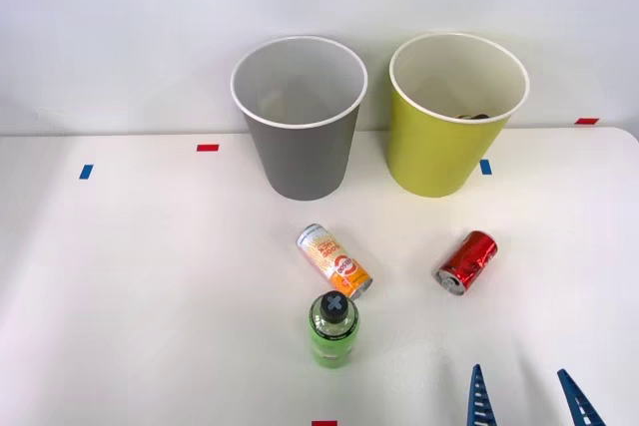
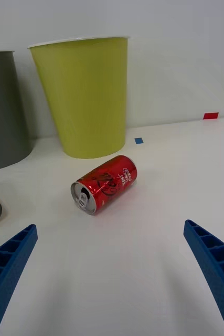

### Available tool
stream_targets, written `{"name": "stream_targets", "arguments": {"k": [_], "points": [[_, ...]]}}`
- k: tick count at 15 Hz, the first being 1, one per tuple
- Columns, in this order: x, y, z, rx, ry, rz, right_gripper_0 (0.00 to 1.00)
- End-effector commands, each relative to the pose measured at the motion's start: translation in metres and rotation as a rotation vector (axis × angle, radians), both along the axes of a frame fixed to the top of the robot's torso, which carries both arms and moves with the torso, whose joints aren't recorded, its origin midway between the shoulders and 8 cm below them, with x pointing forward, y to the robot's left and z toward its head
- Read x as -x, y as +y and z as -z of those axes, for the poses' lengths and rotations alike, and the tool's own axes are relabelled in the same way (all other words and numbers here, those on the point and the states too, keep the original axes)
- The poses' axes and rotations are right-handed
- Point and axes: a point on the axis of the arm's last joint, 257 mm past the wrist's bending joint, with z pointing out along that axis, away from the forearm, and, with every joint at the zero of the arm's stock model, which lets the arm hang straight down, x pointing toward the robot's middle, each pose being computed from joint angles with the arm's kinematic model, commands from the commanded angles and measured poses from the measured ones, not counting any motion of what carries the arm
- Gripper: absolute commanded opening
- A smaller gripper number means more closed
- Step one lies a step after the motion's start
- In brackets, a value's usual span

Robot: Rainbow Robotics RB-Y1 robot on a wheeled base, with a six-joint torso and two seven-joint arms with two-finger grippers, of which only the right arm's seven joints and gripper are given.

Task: Put cans in the gray bin, plastic bottles in the light green bin

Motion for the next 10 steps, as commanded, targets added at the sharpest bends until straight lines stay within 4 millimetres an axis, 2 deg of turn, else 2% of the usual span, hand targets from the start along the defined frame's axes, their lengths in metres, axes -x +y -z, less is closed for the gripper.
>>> {"name": "stream_targets", "arguments": {"k": [1, 10], "points": [[0.0, 0.0, 0.0, 0.0, 0.0, 0.0, 0.97], [0.0, 0.0, 0.0, 0.0, 0.0, 0.0, 0.97]]}}
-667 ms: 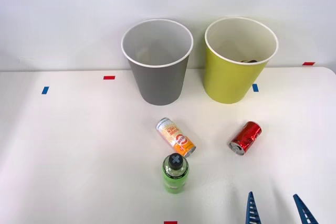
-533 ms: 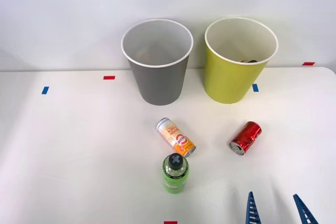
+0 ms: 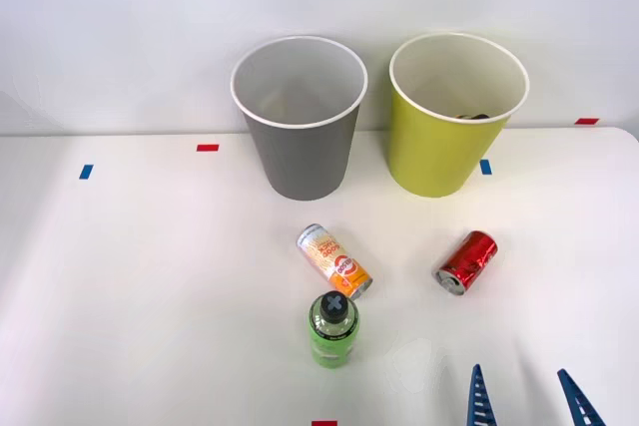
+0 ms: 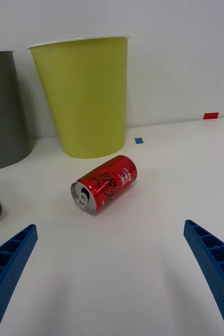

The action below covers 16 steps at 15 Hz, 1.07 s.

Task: Put cans in the gray bin, plastic bottles in the light green bin

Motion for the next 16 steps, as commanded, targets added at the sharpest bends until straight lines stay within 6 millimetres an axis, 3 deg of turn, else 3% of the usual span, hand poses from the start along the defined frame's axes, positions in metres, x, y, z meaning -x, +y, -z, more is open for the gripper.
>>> {"name": "stream_targets", "arguments": {"k": [1, 16], "points": [[0.0, 0.0, 0.0, 0.0, 0.0, 0.0, 0.97], [0.0, 0.0, 0.0, 0.0, 0.0, 0.0, 0.96]]}}
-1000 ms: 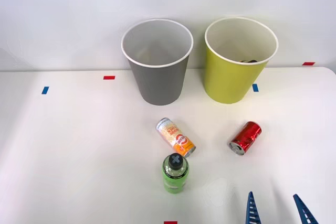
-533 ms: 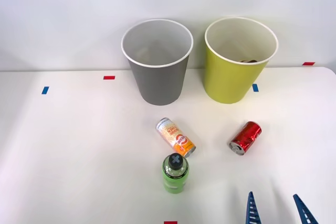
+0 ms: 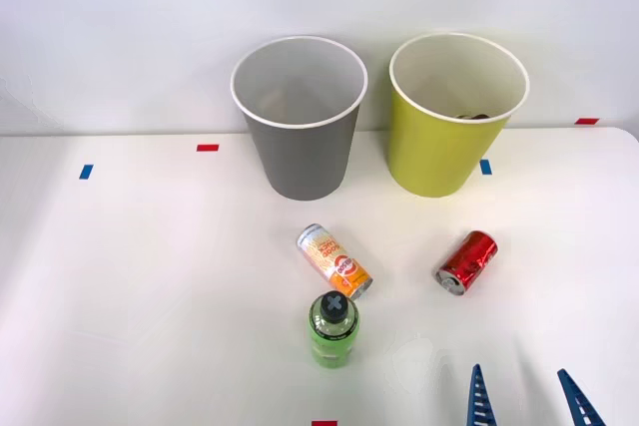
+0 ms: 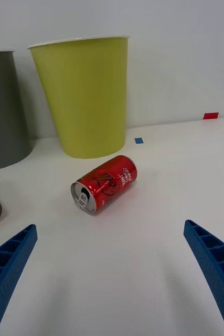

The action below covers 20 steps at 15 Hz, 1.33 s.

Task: Put cans in the gray bin, plastic bottles in the light green bin

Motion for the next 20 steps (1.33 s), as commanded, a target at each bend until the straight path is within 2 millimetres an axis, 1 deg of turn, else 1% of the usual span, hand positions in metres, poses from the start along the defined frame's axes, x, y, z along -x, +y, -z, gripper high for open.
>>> {"name": "stream_targets", "arguments": {"k": [1, 10, 11, 12, 13, 14, 16, 18, 19, 20], "points": [[0.0, 0.0, 0.0, 0.0, 0.0, 0.0, 0.97], [0.0, 0.0, 0.0, 0.0, 0.0, 0.0, 0.97], [0.001, 0.001, 0.017, -0.003, 0.04, -0.003, 0.96], [0.001, 0.001, 0.02, -0.004, 0.031, -0.003, 0.97], [-0.003, 0.003, 0.024, -0.003, 0.009, -0.015, 0.97], [-0.009, 0.004, 0.022, 0.0, -0.024, -0.026, 0.97], [-0.018, -0.001, 0.006, 0.015, -0.072, -0.032, 0.96], [-0.022, -0.009, 0.002, 0.024, -0.046, -0.026, 0.97], [-0.026, -0.015, -0.004, 0.035, -0.018, -0.022, 0.97], [-0.028, -0.017, -0.009, 0.04, 0.004, -0.023, 0.97]]}}
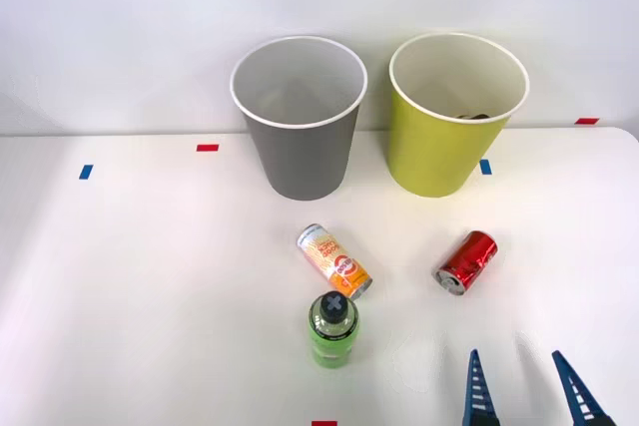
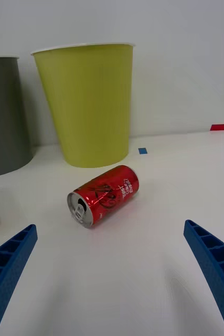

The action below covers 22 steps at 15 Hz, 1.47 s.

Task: Put cans in the gray bin, plastic bottles in the light green bin

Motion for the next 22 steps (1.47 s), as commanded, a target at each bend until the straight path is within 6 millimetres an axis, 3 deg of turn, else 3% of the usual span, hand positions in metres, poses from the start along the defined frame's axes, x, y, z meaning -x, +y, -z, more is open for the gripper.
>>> {"name": "stream_targets", "arguments": {"k": [1, 7, 11, 13, 16, 22], "points": [[-0.009, -0.01, -0.015, 0.023, 0.071, 0.005, 0.97], [-0.036, -0.013, -0.035, 0.003, 0.241, 0.002, 0.97], [-0.049, -0.011, -0.061, -0.092, 0.479, 0.017, 0.97], [-0.051, -0.009, -0.054, -0.187, 0.595, 0.04, 0.97], [-0.07, -0.013, -0.059, -0.24, 0.637, 0.087, 0.97], [-0.08, -0.011, -0.058, -0.396, 0.721, 0.2, 0.98]]}}
